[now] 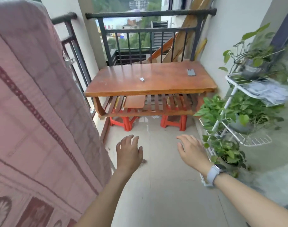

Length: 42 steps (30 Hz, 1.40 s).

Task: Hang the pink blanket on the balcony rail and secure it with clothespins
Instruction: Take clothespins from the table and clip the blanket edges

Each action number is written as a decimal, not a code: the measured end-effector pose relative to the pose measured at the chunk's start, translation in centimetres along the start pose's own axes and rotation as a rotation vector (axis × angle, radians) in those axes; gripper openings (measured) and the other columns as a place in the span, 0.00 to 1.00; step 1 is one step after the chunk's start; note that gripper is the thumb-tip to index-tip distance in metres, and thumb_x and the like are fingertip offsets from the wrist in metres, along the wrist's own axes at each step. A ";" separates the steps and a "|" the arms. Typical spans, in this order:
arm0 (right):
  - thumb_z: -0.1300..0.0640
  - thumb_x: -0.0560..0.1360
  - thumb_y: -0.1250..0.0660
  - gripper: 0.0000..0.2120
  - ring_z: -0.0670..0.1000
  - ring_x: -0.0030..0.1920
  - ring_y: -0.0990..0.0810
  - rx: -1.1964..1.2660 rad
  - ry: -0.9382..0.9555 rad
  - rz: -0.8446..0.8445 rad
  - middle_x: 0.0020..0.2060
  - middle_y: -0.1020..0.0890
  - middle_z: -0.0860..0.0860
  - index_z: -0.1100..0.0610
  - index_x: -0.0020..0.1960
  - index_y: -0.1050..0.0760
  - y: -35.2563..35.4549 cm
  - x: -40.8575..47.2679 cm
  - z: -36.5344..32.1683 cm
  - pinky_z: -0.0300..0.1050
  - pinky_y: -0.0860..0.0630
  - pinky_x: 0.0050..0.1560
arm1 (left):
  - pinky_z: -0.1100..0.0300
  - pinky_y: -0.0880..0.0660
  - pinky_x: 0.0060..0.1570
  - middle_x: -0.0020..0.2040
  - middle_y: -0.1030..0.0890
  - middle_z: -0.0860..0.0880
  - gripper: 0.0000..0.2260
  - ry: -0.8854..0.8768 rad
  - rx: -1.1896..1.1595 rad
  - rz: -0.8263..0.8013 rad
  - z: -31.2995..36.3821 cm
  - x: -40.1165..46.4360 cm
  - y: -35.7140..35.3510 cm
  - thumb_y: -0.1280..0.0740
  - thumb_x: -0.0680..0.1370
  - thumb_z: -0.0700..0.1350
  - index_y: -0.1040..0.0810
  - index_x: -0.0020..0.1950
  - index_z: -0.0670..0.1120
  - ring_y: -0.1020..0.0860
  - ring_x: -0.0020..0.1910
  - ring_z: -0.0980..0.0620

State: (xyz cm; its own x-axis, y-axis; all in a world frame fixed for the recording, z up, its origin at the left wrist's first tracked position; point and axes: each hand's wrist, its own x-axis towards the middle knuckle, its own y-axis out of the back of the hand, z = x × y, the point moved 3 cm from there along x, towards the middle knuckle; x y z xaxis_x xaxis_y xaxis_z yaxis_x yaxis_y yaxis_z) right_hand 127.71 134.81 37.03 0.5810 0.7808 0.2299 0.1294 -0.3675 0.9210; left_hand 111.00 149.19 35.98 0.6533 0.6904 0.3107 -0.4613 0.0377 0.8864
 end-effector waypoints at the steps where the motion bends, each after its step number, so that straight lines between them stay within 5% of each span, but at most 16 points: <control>1: 0.52 0.68 0.48 0.19 0.57 0.43 0.19 0.004 0.000 -0.029 0.43 0.17 0.54 0.57 0.47 0.21 -0.5 2.8 0.0 0.50 0.24 0.44 | 0.42 0.30 0.56 0.58 0.23 0.39 0.16 0.007 0.013 -0.004 -0.7 2.7 -0.3 0.32 0.71 0.42 0.25 0.58 0.41 0.26 0.58 0.38; 12: 0.53 0.73 0.51 0.21 0.55 0.58 0.27 0.112 0.034 -0.135 0.58 0.23 0.53 0.56 0.60 0.27 -11.5 31.1 1.9 0.48 0.32 0.57 | 0.45 0.29 0.52 0.55 0.21 0.42 0.15 0.130 0.019 -0.080 -9.7 28.1 -11.4 0.34 0.71 0.44 0.25 0.57 0.42 0.24 0.55 0.40; 23: 0.60 0.77 0.46 0.17 0.54 0.64 0.31 0.194 -0.063 -0.330 0.64 0.28 0.55 0.59 0.66 0.34 -21.1 56.7 4.1 0.46 0.36 0.65 | 0.46 0.34 0.59 0.69 0.34 0.44 0.22 0.304 -0.054 -0.266 -17.2 51.9 -21.8 0.38 0.75 0.47 0.36 0.68 0.46 0.38 0.67 0.42; 36: 0.54 0.76 0.41 0.24 0.62 0.65 0.34 0.150 -0.211 -0.554 0.63 0.32 0.62 0.63 0.68 0.40 -36.0 82.7 8.0 0.54 0.35 0.62 | 0.44 0.51 0.70 0.76 0.56 0.47 0.30 0.506 0.053 -0.611 -20.6 65.1 -34.9 0.44 0.76 0.58 0.53 0.73 0.53 0.58 0.74 0.43; 42: 0.48 0.74 0.38 0.29 0.62 0.63 0.33 0.113 -0.178 -0.655 0.63 0.33 0.61 0.62 0.68 0.40 -39.5 87.9 7.0 0.54 0.31 0.56 | 0.41 0.57 0.70 0.76 0.58 0.46 0.31 0.619 0.078 -0.642 -21.9 67.5 -36.9 0.45 0.76 0.60 0.56 0.73 0.54 0.61 0.73 0.42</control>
State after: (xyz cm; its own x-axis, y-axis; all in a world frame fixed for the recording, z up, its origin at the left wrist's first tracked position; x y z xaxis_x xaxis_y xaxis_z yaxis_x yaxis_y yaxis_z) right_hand 179.32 214.44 18.70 0.4764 0.7684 -0.4273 0.5761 0.0942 0.8119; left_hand 158.97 210.25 16.77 0.3204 0.8203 -0.4738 -0.0615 0.5171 0.8537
